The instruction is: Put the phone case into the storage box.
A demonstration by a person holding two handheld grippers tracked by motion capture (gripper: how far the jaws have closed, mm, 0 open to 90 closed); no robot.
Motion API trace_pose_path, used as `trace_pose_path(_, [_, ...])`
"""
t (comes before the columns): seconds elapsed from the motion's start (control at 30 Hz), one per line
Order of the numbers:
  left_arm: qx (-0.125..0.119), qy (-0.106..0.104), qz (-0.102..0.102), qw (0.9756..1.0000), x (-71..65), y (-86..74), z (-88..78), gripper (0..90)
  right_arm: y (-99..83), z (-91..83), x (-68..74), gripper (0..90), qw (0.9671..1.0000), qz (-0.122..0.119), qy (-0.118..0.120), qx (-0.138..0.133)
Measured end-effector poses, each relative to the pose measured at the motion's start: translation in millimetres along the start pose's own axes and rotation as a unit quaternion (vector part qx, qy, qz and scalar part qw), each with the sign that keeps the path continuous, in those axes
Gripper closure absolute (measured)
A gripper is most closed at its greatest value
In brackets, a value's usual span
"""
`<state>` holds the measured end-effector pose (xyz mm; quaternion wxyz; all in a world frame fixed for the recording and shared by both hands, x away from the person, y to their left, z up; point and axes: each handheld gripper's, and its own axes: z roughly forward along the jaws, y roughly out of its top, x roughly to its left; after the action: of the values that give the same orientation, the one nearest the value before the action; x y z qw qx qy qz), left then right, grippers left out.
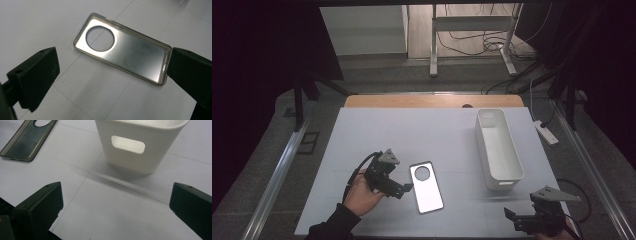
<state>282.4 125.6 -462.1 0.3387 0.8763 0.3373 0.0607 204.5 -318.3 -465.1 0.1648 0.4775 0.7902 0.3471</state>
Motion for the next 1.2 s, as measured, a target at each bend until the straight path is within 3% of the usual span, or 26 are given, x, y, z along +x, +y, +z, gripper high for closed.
trace_pose_path(0.5, [0.019, -0.007, 0.026, 0.9994, -8.9, 22.7, 15.9, 0.0, 0.2, 0.2, -0.1, 0.0, 1.0000, -0.001, 0.002, 0.003])
trace_pose_path(1.07, [0.030, -0.016, 0.038, 0.9987, -19.7, 41.4, 31.3, 0.0, 0.2, 0.9, -0.1, 0.0, 1.0000, -0.002, 0.004, 0.005])
trace_pose_path(1.2, [0.036, -0.012, 0.044, 0.9983, -23.1, 41.9, 34.9, 6.1, 0.1, 0.8, -0.3, 0.0, 1.0000, -0.002, 0.004, 0.004])
